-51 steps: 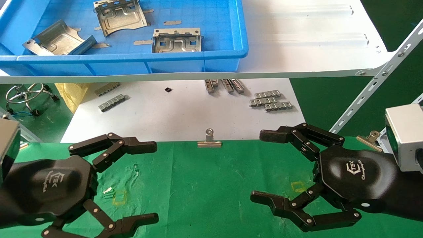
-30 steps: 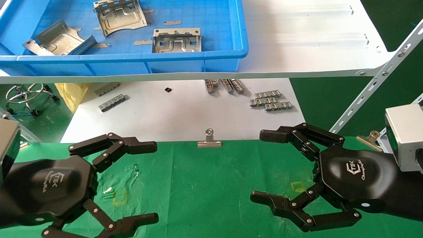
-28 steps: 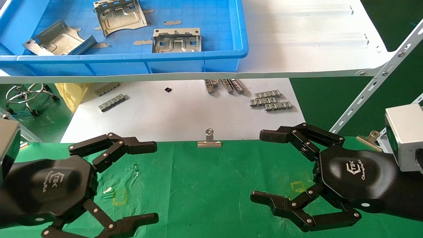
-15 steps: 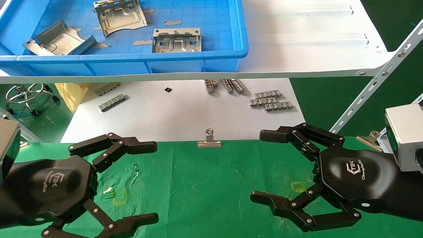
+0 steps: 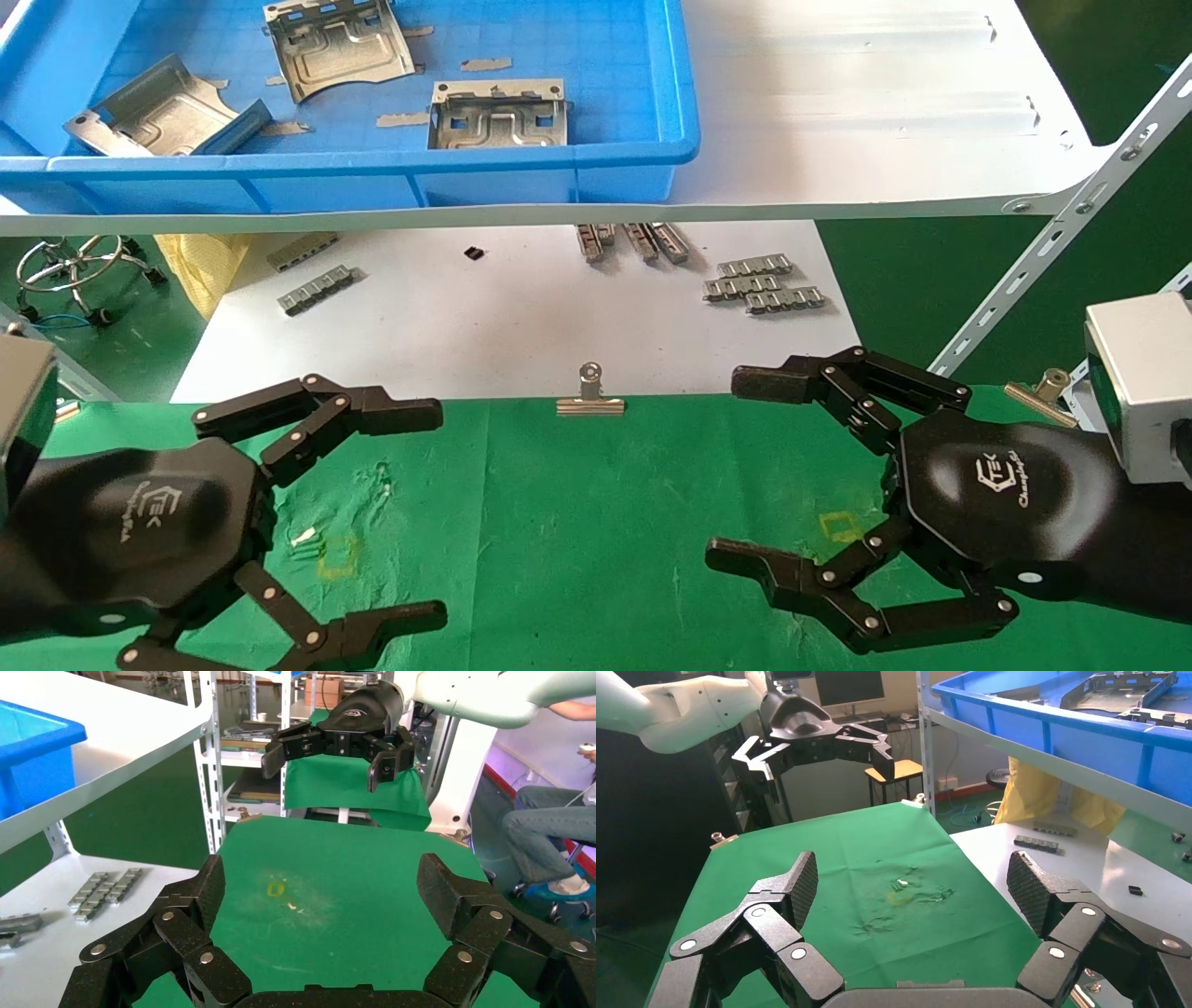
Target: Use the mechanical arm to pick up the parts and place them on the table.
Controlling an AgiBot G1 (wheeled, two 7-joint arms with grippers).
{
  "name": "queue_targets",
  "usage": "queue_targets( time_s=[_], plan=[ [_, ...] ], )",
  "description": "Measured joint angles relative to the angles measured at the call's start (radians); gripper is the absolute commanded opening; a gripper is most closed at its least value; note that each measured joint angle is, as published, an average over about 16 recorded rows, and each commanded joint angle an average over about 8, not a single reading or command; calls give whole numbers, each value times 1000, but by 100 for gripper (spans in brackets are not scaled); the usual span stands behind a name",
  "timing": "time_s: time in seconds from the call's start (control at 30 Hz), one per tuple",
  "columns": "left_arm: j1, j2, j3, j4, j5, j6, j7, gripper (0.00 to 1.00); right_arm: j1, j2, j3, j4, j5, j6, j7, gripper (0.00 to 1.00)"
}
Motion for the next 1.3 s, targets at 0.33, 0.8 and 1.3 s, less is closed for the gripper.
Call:
queue_targets(
  time_s=[0.33,0.8,1.3],
  plan=[
    [0,0,0,0,0,0,0,100,0,0,0,0,0,0,0,0],
    [0,0,0,0,0,0,0,100,0,0,0,0,0,0,0,0],
    [0,0,0,0,0,0,0,100,0,0,0,0,0,0,0,0]
  ],
)
